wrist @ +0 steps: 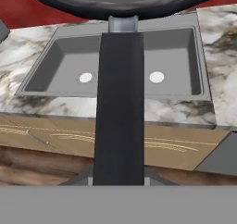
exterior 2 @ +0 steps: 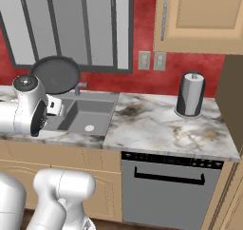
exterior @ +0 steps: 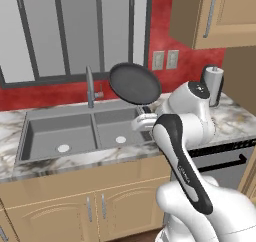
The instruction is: Move the pot and pan from the stove into the sink.
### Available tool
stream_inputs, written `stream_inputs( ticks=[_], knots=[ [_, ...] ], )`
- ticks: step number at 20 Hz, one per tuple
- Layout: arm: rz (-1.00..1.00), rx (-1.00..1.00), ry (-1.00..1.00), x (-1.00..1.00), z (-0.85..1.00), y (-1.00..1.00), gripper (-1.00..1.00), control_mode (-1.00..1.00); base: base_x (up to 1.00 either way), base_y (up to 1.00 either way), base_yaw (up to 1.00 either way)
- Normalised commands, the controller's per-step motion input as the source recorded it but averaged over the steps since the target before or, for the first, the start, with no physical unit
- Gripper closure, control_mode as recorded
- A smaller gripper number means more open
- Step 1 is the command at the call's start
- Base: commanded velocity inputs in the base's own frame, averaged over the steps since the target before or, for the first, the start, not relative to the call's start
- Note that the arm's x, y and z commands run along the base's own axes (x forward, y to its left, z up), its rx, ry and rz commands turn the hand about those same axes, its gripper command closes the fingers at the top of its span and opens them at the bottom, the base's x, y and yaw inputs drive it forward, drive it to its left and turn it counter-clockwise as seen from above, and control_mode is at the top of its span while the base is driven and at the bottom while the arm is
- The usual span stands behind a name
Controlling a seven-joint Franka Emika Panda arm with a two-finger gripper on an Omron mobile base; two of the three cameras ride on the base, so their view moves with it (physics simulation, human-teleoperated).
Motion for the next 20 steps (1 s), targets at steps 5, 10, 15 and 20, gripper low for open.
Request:
stream_inputs(
  ticks=[5, 10, 15, 20],
  knots=[
    [0.00, 0.00, 0.03, 0.07, -0.13, 0.00, 1.00, -1.00, 0.00, 0.00, 0.00],
    [-0.04, -0.02, 0.04, 0.13, -0.18, -0.05, 1.00, -1.00, 0.00, 0.00, 0.00],
    [-0.11, 0.00, 0.04, 0.22, -0.17, -0.17, 1.00, -1.00, 0.00, 0.00, 0.00],
    [-0.11, 0.00, 0.08, 0.42, -0.19, -0.12, 1.00, -1.00, 0.00, 0.00, 0.00]
  ],
)
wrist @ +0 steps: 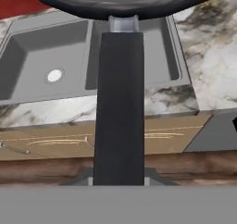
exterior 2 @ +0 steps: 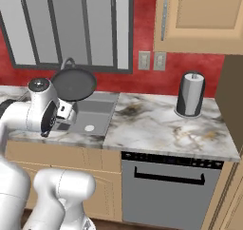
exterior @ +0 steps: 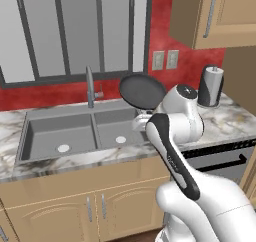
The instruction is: Move the pot and pan from the stove into the sink.
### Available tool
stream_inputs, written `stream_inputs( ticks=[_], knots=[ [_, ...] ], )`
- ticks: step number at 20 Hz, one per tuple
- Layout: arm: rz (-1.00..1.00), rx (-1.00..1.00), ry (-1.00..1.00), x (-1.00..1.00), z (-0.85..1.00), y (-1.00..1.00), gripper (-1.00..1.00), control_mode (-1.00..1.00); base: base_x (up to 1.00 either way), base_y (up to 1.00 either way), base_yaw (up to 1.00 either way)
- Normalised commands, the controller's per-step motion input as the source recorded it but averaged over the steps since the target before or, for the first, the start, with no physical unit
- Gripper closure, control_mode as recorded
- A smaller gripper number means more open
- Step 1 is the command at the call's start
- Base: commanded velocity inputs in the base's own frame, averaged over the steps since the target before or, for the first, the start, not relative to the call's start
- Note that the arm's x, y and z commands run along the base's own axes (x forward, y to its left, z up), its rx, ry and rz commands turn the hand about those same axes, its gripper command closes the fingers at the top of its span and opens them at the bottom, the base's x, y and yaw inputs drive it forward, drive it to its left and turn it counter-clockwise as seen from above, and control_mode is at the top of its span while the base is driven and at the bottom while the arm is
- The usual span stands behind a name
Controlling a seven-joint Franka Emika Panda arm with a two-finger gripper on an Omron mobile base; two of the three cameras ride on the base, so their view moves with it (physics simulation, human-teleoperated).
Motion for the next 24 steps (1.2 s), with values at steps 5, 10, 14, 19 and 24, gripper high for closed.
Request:
stream_inputs(
  ticks=[5, 10, 14, 19, 24],
  knots=[
    [-0.06, 0.00, 0.09, 0.66, -0.15, 0.00, 1.00, -1.00, 0.00, 0.00, 0.00],
    [-0.07, 0.00, 0.09, 0.80, -0.14, 0.00, 1.00, -1.00, 0.00, 0.00, 0.00],
    [-0.07, 0.00, 0.08, 0.68, -0.19, 0.00, 1.00, -1.00, 0.00, 0.00, 0.00],
    [-0.06, 0.00, 0.04, 0.55, -0.22, 0.10, 1.00, -1.00, 0.00, 0.00, 0.00],
    [-0.07, 0.00, 0.02, 0.45, -0.24, 0.25, 1.00, -1.00, 0.00, 0.00, 0.00]
  ],
)
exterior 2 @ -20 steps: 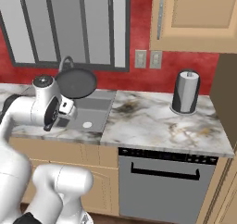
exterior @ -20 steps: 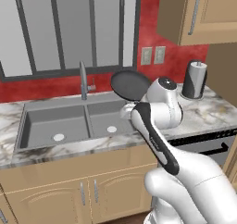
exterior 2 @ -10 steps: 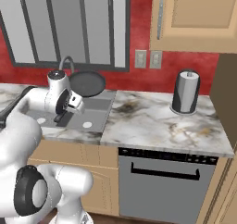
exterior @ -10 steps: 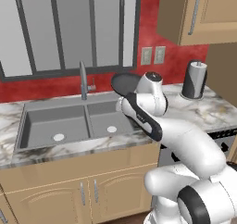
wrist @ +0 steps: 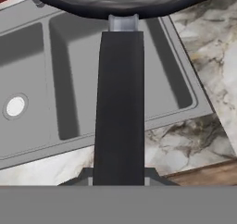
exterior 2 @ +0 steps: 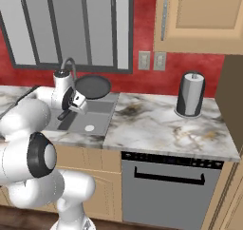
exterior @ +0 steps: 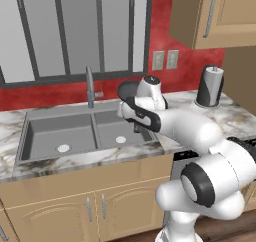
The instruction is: Move the pot and pan from the stove into the sink.
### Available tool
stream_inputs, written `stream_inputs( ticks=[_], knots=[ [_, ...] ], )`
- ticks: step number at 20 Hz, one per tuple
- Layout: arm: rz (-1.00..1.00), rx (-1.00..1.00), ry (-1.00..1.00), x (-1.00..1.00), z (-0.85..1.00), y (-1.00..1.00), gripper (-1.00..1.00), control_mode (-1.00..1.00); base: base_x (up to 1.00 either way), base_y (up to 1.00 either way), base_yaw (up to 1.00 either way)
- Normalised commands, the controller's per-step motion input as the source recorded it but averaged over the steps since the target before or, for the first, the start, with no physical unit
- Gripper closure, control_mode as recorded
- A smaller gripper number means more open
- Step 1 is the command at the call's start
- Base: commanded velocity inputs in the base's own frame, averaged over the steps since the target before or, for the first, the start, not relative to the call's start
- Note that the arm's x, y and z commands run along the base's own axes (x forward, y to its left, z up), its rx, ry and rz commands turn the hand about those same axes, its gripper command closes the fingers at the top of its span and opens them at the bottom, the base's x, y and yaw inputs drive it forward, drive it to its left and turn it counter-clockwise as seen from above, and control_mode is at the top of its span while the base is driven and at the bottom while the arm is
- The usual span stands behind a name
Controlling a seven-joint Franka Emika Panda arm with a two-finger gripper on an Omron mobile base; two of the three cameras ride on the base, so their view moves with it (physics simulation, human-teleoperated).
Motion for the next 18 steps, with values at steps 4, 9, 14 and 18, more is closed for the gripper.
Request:
stream_inputs(
  ticks=[4, 9, 14, 18],
  knots=[
    [-0.06, 0.01, 0.01, 0.35, -0.24, 0.30, 1.00, -1.00, 0.00, 0.00, 0.00],
    [-0.03, 0.02, 0.01, 0.11, -0.12, 0.19, 1.00, -1.00, 0.00, 0.00, 0.00],
    [0.00, 0.04, 0.02, 0.00, -0.05, 0.06, 1.00, -1.00, 0.00, 0.00, 0.00],
    [0.00, 0.05, 0.02, 0.00, -0.24, 0.08, 1.00, -1.00, 0.00, 0.00, 0.00]
  ],
)
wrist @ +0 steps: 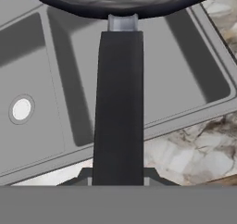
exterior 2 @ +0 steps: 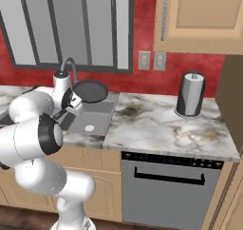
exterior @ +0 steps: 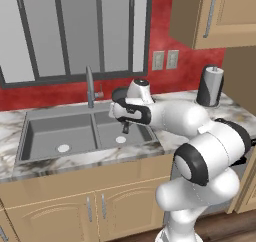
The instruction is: Move the pot and pan from the stove into the sink.
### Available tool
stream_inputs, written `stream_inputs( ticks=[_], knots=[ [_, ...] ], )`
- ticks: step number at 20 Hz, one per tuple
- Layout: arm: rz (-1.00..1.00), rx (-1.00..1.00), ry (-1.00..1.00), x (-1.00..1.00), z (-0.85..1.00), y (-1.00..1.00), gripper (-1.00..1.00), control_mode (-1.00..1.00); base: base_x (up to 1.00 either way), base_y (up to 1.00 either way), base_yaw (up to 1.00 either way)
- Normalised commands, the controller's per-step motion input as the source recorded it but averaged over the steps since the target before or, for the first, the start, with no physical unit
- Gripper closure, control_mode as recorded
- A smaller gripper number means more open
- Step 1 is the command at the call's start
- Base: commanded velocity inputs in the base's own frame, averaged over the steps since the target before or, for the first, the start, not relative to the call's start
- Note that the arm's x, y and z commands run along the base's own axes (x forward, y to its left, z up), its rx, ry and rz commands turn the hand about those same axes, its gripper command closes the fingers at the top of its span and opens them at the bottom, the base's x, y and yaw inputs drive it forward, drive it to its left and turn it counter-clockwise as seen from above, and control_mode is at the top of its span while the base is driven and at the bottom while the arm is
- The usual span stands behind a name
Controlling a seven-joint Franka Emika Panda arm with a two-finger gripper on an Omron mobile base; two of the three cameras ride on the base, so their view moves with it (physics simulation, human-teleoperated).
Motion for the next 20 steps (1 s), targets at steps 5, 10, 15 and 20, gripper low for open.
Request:
stream_inputs(
  ticks=[5, 10, 15, 20],
  knots=[
    [0.00, 0.06, 0.01, 0.00, -0.30, 0.01, 1.00, -1.00, 0.00, 0.00, 0.00],
    [-0.01, 0.04, 0.00, 0.07, -0.25, 0.00, 1.00, -1.00, 0.00, 0.00, 0.00],
    [-0.03, 0.03, 0.00, 0.11, -0.27, 0.03, 1.00, -1.00, 0.00, 0.00, 0.00],
    [-0.04, 0.01, 0.00, 0.17, -0.25, 0.05, 1.00, -1.00, 0.00, 0.00, 0.00]
  ],
)
